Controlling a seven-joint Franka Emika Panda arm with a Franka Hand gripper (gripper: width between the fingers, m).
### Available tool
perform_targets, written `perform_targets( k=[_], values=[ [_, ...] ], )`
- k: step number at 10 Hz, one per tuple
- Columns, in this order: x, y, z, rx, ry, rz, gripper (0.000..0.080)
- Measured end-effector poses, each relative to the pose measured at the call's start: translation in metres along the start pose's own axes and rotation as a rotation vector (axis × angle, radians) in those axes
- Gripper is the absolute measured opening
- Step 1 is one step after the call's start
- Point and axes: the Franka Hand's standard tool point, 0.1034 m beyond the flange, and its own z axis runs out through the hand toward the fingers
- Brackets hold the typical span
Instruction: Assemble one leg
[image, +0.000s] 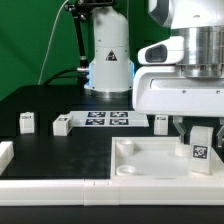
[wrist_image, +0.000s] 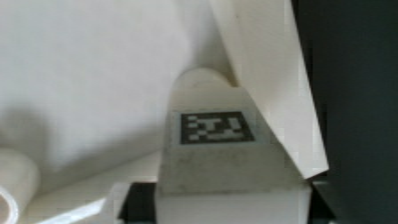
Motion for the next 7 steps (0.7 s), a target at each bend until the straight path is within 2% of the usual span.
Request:
perform_targets(
  k=[3, 7],
  values=[
    [-0.0013, 0.0009, 0.0004, 0.003, -0.009, 0.425, 0.0296],
    [-0.0051, -0.0022, 0.001, 0.015, -0.036, 0.744, 0.0296]
  ],
)
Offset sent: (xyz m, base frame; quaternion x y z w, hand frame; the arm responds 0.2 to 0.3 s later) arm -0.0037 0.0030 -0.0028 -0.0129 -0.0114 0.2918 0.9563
